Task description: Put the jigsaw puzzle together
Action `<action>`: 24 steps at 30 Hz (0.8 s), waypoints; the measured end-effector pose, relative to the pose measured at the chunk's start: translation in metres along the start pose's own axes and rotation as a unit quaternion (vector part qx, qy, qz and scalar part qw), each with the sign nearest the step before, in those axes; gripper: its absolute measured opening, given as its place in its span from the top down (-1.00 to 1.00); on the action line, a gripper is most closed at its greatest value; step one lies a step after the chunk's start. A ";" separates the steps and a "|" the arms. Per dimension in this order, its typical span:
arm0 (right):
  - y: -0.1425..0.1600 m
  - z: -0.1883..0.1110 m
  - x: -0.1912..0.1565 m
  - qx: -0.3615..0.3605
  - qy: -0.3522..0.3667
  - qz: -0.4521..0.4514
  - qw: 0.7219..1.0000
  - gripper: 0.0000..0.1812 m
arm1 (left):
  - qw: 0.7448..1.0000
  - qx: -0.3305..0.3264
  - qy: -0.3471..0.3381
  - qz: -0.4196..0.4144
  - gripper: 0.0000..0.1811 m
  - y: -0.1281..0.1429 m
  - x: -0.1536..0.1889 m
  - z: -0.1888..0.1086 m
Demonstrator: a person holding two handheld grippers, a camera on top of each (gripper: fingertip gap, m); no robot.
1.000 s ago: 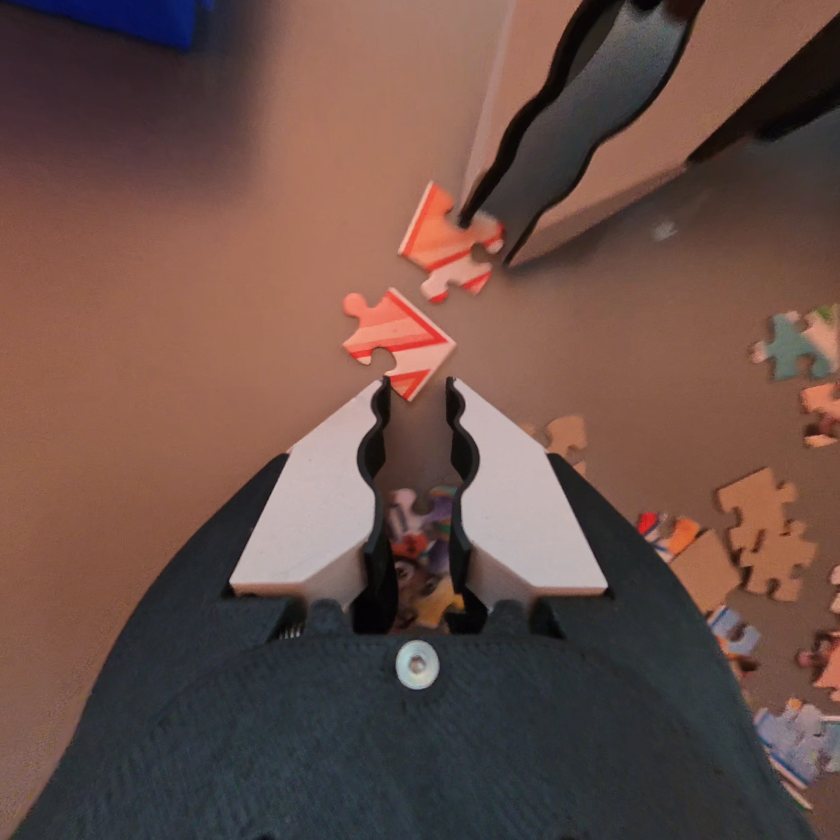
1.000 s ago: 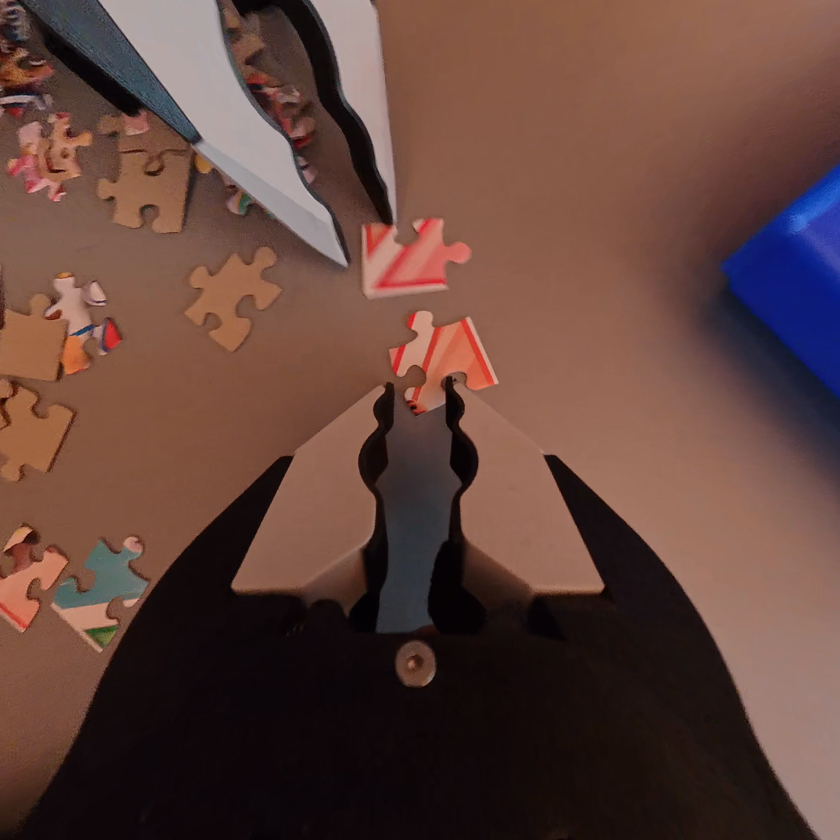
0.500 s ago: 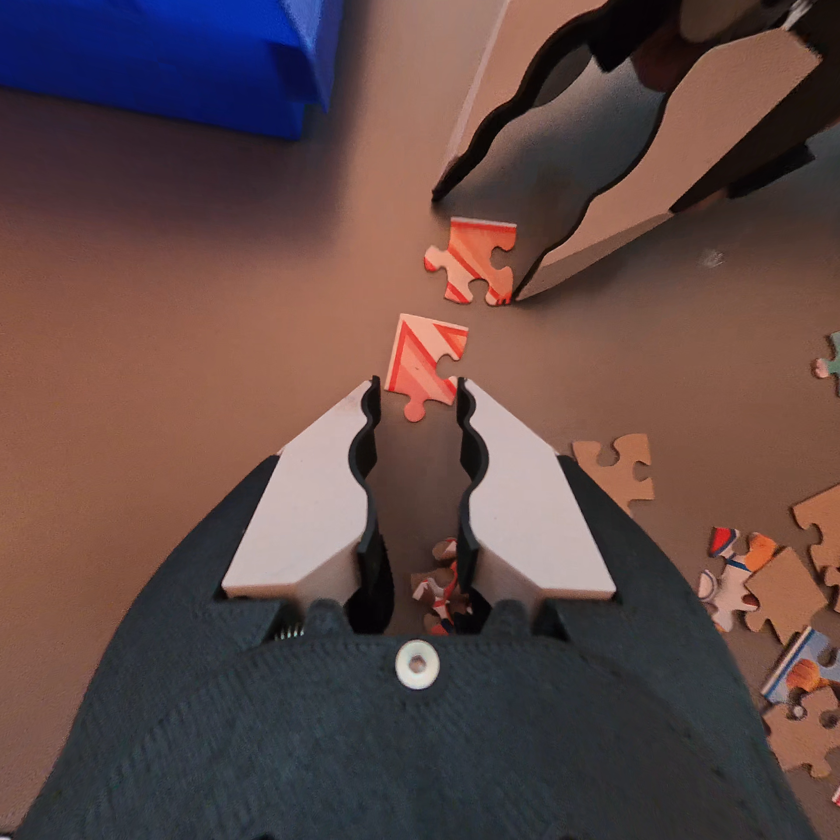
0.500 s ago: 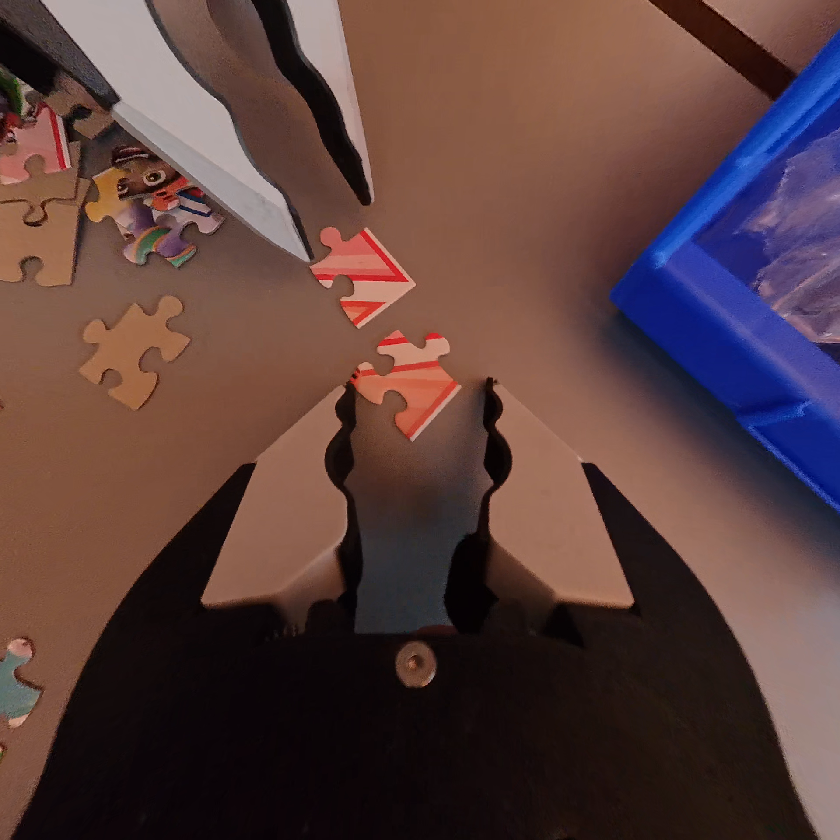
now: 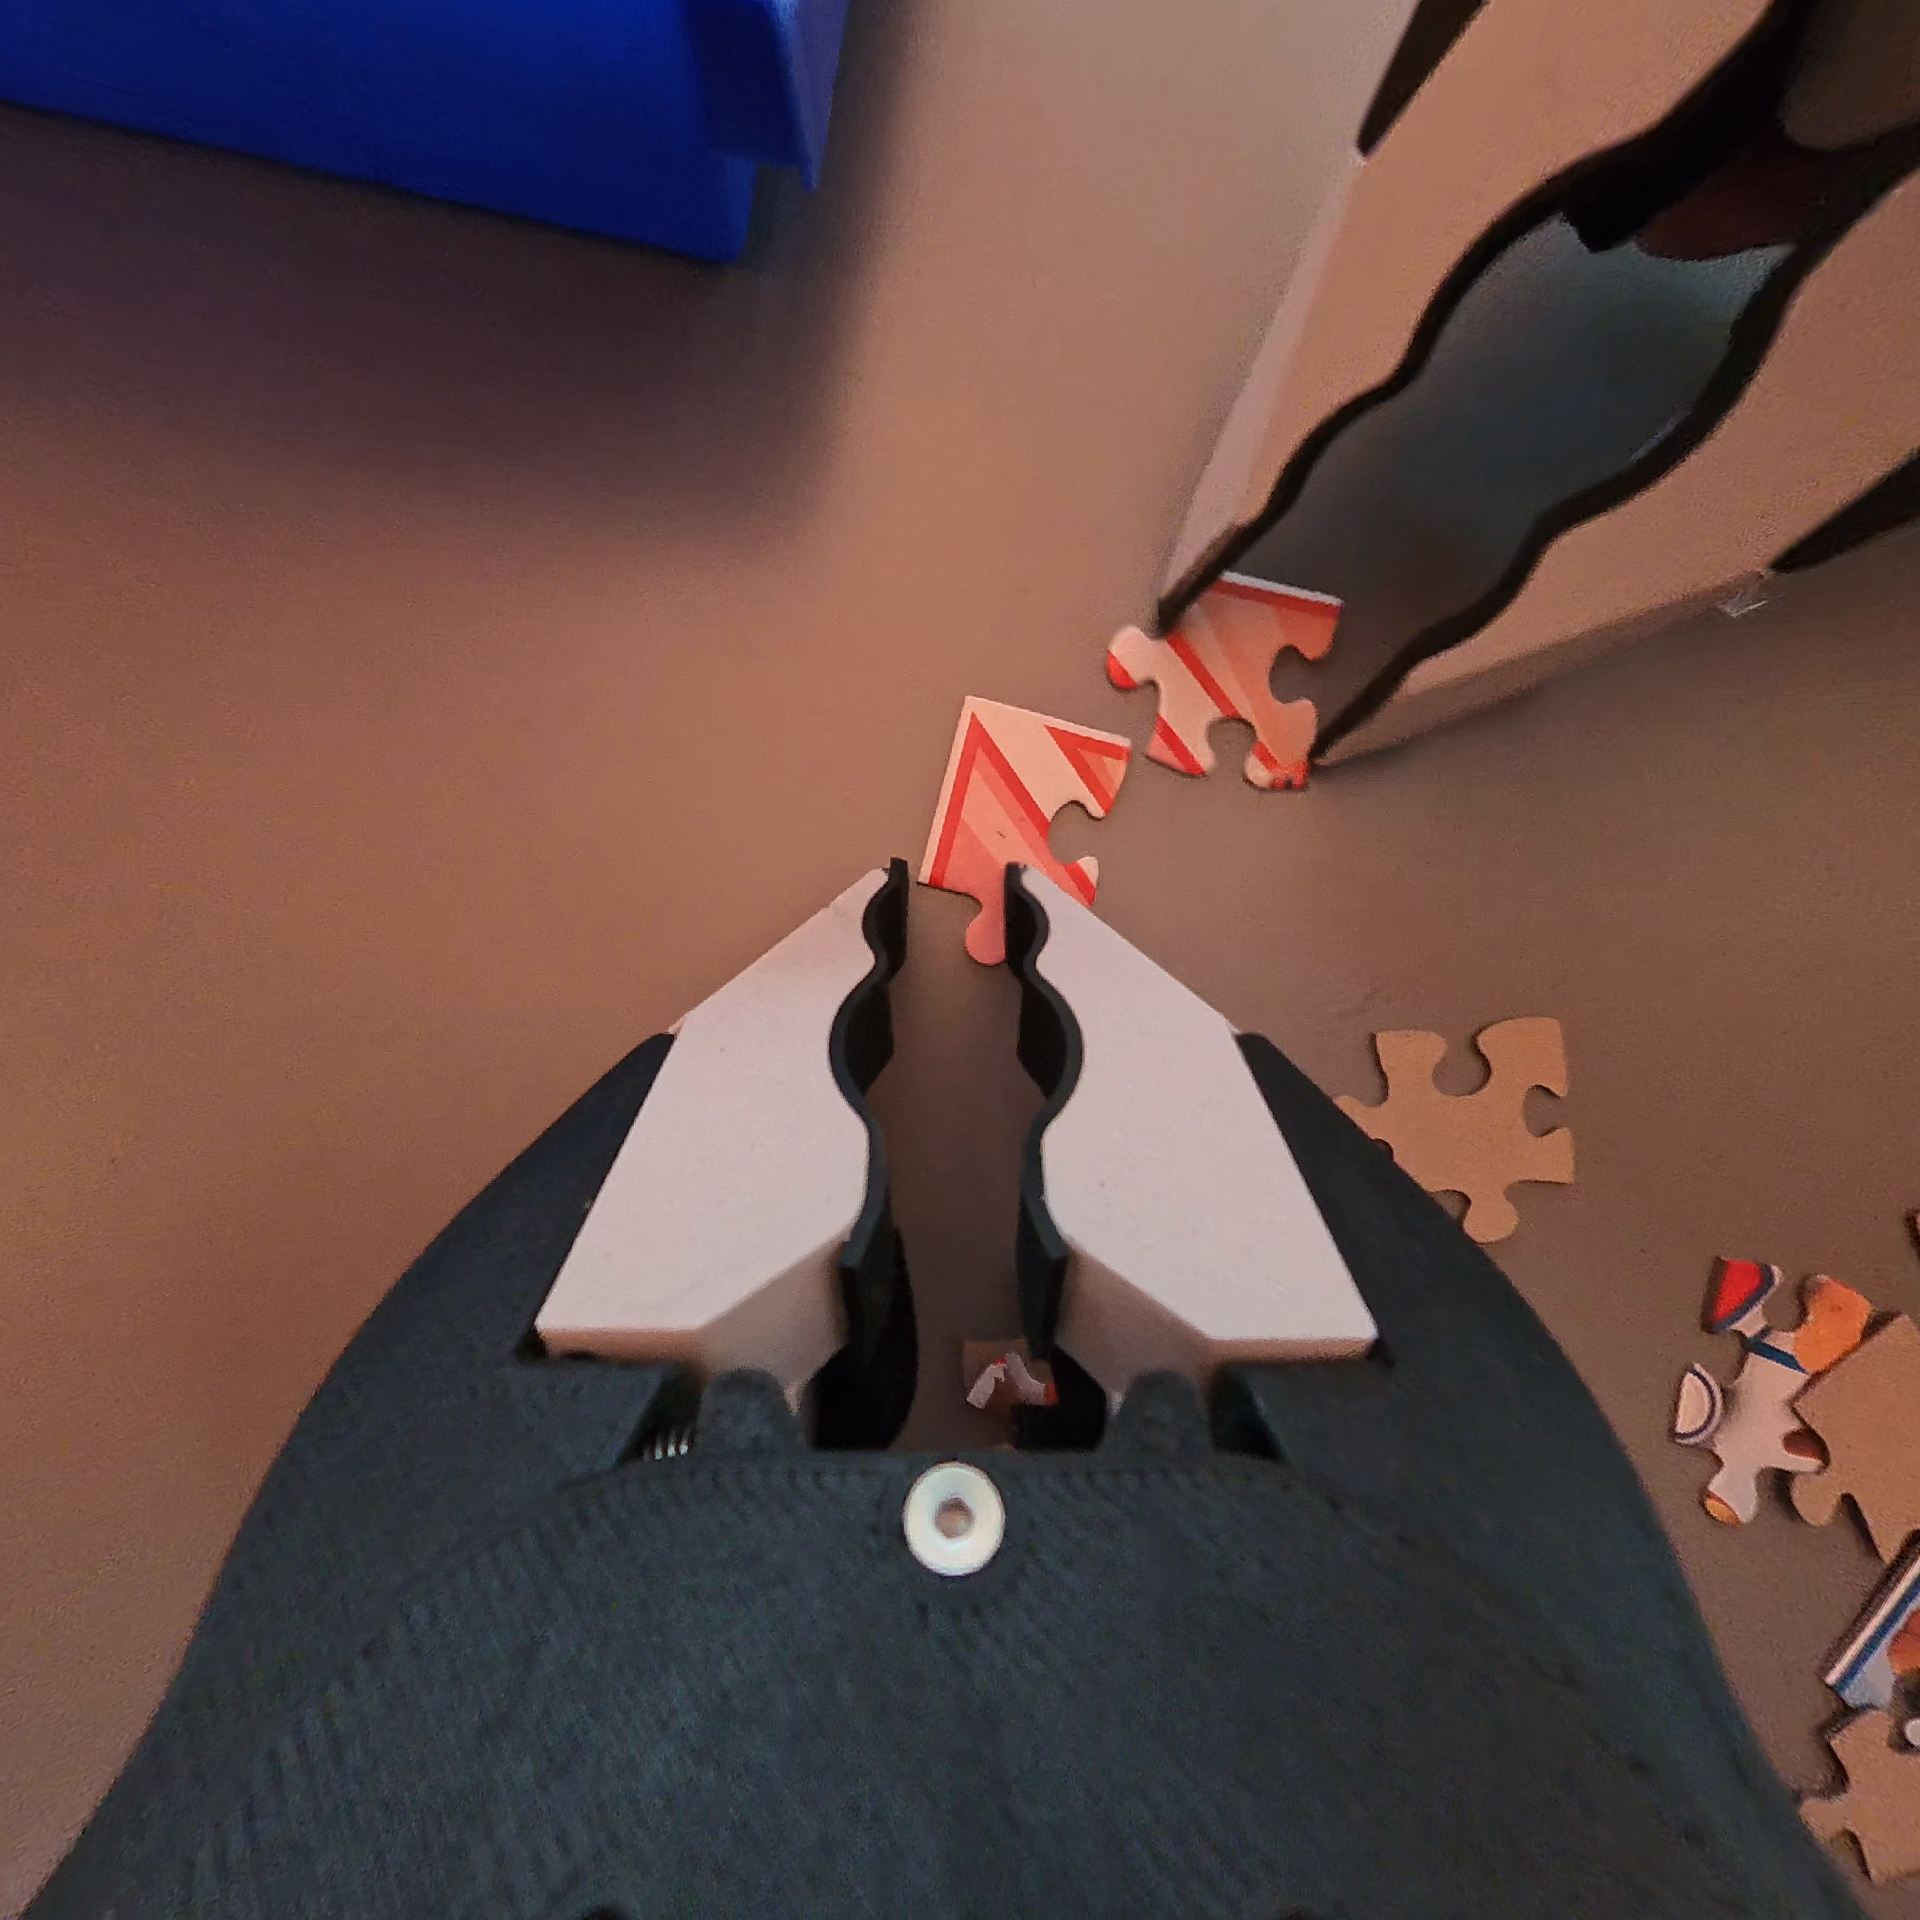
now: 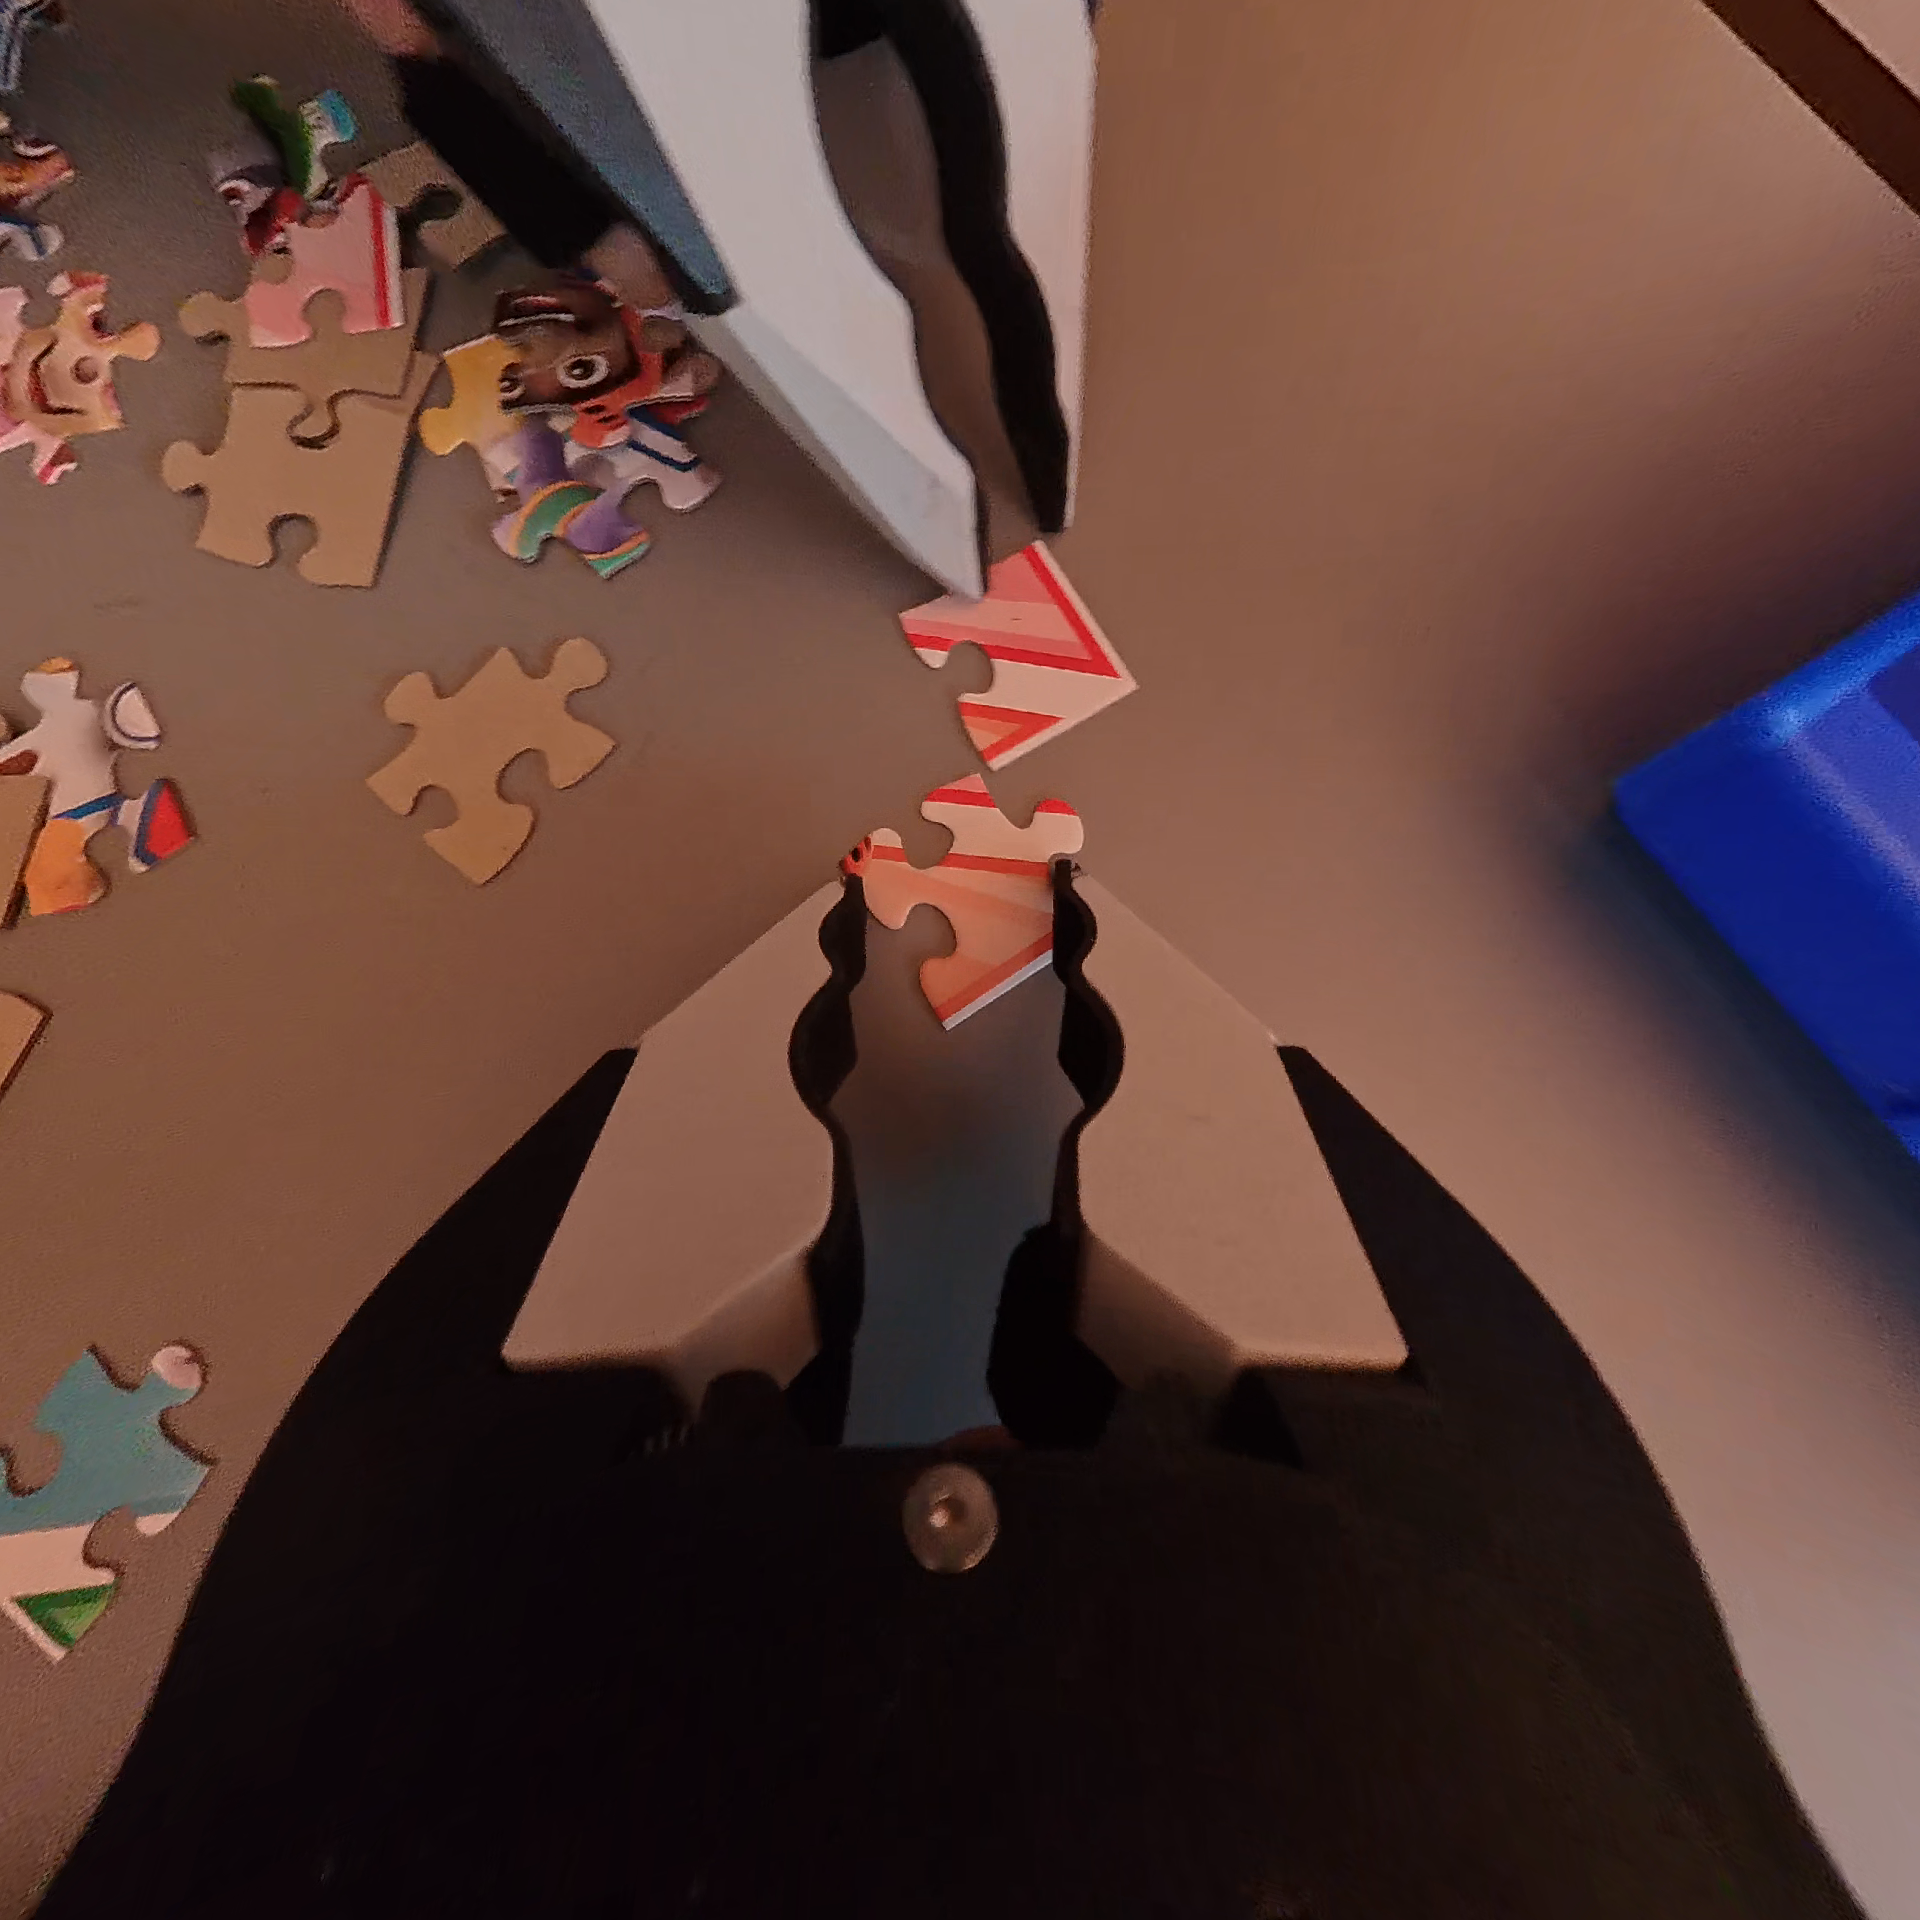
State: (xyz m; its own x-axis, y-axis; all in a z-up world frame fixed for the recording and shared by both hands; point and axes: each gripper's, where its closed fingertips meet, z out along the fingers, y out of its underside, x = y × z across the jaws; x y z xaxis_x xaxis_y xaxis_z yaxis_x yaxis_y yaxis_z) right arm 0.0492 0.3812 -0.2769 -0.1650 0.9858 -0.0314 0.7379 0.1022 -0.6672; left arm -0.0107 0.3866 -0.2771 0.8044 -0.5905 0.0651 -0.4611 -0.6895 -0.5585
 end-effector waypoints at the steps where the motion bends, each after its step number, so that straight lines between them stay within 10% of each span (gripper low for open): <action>1: 0.000 0.001 -0.003 0.000 -0.005 -0.008 1.000 0.62 | 1.000 0.001 -0.001 0.000 0.82 0.000 -0.001 0.000; 6: -0.008 0.005 -0.018 0.005 -0.011 -0.057 0.998 0.96 | 1.000 0.011 -0.004 -0.004 0.83 -0.003 0.000 0.002; 15: -0.005 0.005 -0.005 0.008 0.001 -0.015 1.000 0.44 | 1.000 0.005 0.001 -0.004 0.78 -0.004 0.002 0.002; 24: -0.007 0.006 -0.009 0.022 -0.022 -0.009 0.999 0.68 | 1.000 0.012 0.009 -0.017 0.78 -0.004 0.002 0.002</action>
State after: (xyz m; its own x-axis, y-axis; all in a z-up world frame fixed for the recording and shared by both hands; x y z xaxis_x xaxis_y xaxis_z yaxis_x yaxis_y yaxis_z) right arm 0.0416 0.3706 -0.2762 -0.2083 0.9767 -0.0514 0.7051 0.1136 -0.6999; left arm -0.0059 0.3892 -0.2766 0.8121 -0.5750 0.0994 -0.4249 -0.6995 -0.5746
